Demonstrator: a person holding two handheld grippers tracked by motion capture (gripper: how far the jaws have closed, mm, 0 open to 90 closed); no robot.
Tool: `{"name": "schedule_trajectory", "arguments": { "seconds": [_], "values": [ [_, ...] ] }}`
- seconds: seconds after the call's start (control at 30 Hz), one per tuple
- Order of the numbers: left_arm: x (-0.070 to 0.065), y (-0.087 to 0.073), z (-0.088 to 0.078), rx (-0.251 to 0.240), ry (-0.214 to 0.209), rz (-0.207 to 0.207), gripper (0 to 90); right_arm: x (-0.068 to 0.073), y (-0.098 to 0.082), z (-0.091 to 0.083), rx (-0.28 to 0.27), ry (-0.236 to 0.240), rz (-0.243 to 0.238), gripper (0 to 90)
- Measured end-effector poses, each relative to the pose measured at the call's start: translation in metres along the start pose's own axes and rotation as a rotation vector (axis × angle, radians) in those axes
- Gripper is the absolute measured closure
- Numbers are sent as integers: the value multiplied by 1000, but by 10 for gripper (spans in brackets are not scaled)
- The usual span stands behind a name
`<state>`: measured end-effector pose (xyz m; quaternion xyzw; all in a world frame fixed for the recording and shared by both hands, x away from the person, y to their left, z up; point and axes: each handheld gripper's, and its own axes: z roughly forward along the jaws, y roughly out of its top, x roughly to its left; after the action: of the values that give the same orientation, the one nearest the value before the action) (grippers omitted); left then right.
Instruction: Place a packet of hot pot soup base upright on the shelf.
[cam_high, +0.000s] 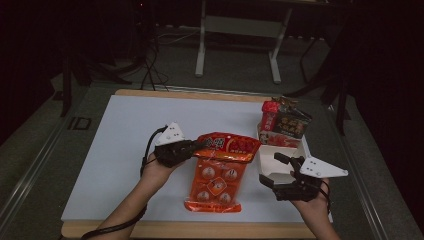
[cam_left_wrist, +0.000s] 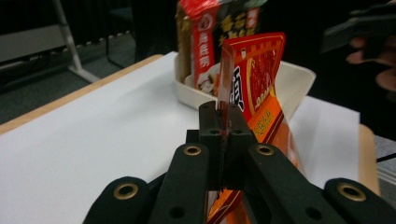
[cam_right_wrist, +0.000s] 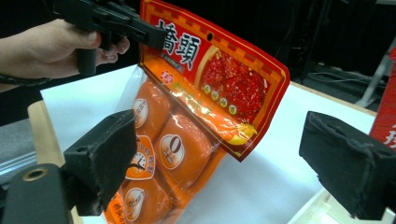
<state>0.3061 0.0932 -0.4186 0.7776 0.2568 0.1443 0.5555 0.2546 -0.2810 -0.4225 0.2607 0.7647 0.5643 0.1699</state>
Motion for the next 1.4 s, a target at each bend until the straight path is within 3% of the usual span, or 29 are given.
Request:
{"name": "schedule_trajectory", "arguments": {
  "seconds": [0.13, 0.2, 0.27, 0.37, 0.5, 0.6, 0.77, 0.87, 0.93, 1.0, 1.13, 1.4],
  "values": [
    [-10, 4, -6, -26, -25, 21, 900, -1, 0, -1, -8, 13, 13, 127],
    [-15, 7, -8, -41, -60, 22, 900, -1, 0, -1, -6, 12, 13, 127],
    [-21, 9, -10, -50, -84, 44, 900, -1, 0, -1, -14, 33, 16, 127],
    [-27, 13, -14, -78, -121, 40, 900, 1, 1, 0, -15, 67, 15, 123],
    [-37, 21, -19, -116, -138, 57, 900, 3, 0, 6, 0, 70, 21, 125],
    [-44, 27, -22, -138, -173, 81, 900, 2, -1, 9, 7, 79, 33, 127],
    [-49, 37, -25, -170, -204, 92, 900, 3, 5, 6, -37, 96, 35, 156],
    [-51, 41, -26, -183, -204, 107, 900, 3, 12, 4, -50, 80, 3, 233],
    [-51, 44, -27, -193, -216, 105, 900, 1, 16, 4, -59, 94, 21, 269],
    [-50, 45, -29, -203, -200, 101, 900, -3, 19, 4, -69, 113, 36, 338],
    [-45, 47, -32, -222, -198, 76, 900, -11, 22, 4, -71, 162, 34, 584],
    [-39, 46, -36, -250, -212, 32, 900, -8, 28, 9, -65, 212, -12, 730]
  ]
}}
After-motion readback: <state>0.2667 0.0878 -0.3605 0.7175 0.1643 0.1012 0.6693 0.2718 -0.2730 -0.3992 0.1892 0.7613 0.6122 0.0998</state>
